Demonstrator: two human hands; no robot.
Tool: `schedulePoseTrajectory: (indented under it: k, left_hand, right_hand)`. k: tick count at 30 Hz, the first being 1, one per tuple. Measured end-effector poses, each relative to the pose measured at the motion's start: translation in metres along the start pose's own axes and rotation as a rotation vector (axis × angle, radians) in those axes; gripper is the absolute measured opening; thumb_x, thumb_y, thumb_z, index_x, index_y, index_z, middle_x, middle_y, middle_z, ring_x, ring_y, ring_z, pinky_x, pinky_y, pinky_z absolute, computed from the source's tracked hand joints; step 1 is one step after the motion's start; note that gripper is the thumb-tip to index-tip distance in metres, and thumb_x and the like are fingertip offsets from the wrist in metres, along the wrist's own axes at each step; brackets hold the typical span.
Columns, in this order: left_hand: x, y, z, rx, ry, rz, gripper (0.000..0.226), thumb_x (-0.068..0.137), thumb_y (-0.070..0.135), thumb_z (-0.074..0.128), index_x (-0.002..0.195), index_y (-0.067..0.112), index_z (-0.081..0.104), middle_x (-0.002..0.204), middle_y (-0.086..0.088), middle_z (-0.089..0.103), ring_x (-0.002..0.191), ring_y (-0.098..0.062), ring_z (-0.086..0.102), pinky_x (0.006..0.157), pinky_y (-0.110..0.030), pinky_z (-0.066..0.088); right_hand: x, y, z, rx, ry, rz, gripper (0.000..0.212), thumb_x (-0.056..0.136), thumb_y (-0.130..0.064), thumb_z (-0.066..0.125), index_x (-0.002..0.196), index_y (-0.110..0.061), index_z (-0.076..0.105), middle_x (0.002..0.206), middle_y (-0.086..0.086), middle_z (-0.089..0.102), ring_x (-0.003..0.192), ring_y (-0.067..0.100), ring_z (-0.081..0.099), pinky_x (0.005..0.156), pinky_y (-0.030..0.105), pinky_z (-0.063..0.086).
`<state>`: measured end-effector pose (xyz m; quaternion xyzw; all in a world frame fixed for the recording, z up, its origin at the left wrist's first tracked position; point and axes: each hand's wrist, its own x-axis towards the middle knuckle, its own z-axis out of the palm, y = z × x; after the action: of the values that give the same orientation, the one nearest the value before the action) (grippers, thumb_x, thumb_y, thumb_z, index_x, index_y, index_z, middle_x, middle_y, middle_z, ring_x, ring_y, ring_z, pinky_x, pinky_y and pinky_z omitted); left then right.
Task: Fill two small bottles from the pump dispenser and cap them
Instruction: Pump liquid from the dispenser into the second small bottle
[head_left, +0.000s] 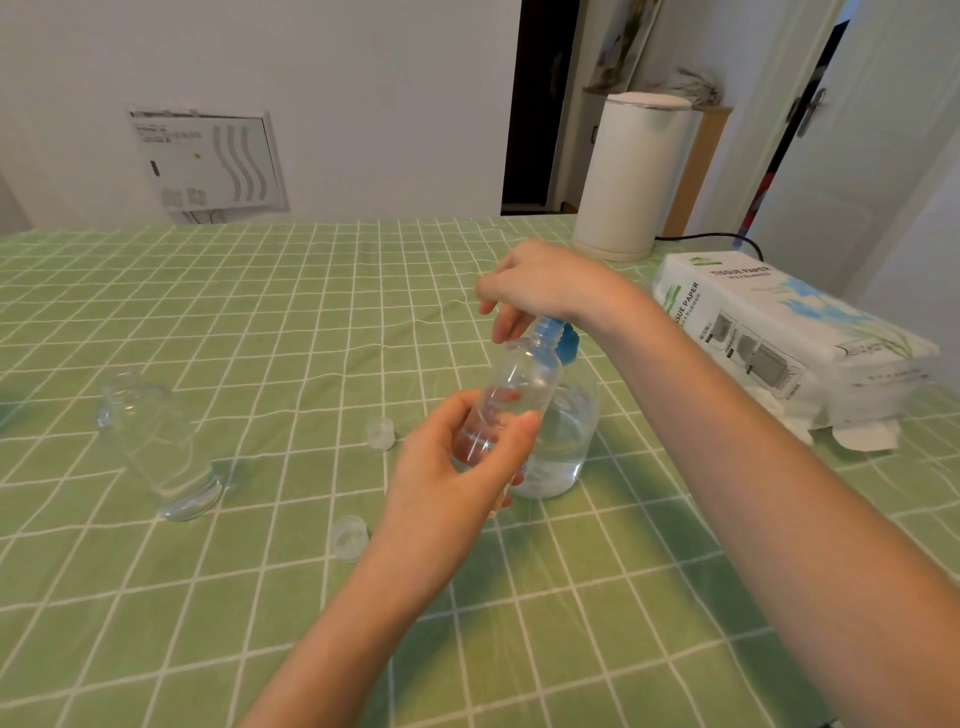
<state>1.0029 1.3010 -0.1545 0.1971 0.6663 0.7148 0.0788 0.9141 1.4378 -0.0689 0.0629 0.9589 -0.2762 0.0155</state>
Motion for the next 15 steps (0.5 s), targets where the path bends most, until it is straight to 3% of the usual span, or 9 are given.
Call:
schedulePoseTrajectory:
  k: [5,10,15]
  left_hand:
    - [0.001,0.001,0.000,0.016,-0.015,0.016,0.033,0.068,0.048,0.059,0.094,0.029,0.065,0.079,-0.002,0.069,0.059,0.001,0.059,0.052,-0.011,0.046]
    - [0.003,0.002,0.001,0.004,-0.004,0.025,0.031,0.069,0.048,0.060,0.094,0.030,0.066,0.077,0.004,0.069,0.060,0.000,0.060,0.053,-0.011,0.045]
    - [0.002,0.003,0.002,0.005,0.001,0.030,0.033,0.069,0.046,0.059,0.095,0.026,0.065,0.079,-0.002,0.069,0.059,-0.001,0.059,0.051,-0.012,0.046]
  right_hand:
    - [-0.002,-0.002,-0.004,0.005,0.002,-0.029,0.024,0.090,-0.025,0.048,0.095,-0.010,0.067,0.080,0.004,0.072,0.096,0.026,0.067,0.091,0.039,0.051]
    - [0.000,-0.007,-0.010,-0.059,0.070,-0.050,0.036,0.089,-0.024,0.049,0.112,0.000,0.063,0.090,0.009,0.074,0.093,0.027,0.069,0.080,0.037,0.053]
    - [-0.001,-0.006,-0.008,-0.005,0.022,-0.036,0.026,0.089,-0.024,0.048,0.096,-0.008,0.067,0.080,0.005,0.073,0.094,0.025,0.069,0.078,0.030,0.052]
